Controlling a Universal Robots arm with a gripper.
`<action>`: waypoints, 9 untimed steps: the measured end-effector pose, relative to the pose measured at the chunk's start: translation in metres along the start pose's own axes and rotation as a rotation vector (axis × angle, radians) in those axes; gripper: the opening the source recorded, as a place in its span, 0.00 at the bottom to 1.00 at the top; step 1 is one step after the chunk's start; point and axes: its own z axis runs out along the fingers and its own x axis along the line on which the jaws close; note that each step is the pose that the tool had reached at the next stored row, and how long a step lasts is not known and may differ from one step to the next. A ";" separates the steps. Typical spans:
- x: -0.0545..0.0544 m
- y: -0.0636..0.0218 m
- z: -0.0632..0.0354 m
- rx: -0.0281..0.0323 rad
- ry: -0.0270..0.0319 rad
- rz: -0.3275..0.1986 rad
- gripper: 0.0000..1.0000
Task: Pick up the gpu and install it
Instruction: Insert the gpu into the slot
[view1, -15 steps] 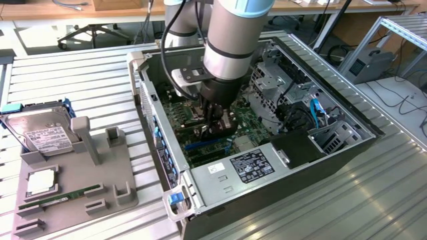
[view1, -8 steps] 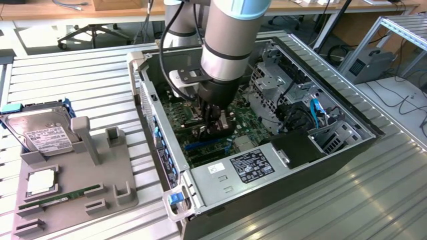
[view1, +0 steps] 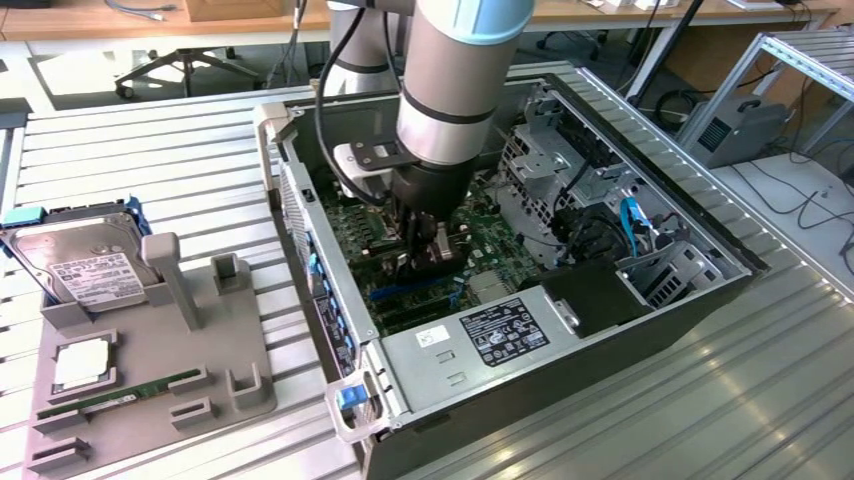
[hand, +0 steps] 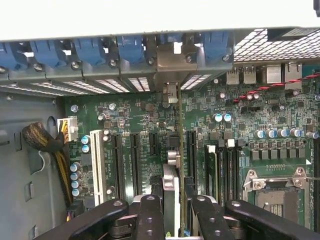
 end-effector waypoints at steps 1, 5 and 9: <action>0.000 0.0002 0.0006 -0.0001 0.0004 0.000 0.27; -0.001 0.0005 0.0026 0.0000 0.0009 0.000 0.27; -0.001 0.0006 0.0032 0.0001 0.0006 0.000 0.27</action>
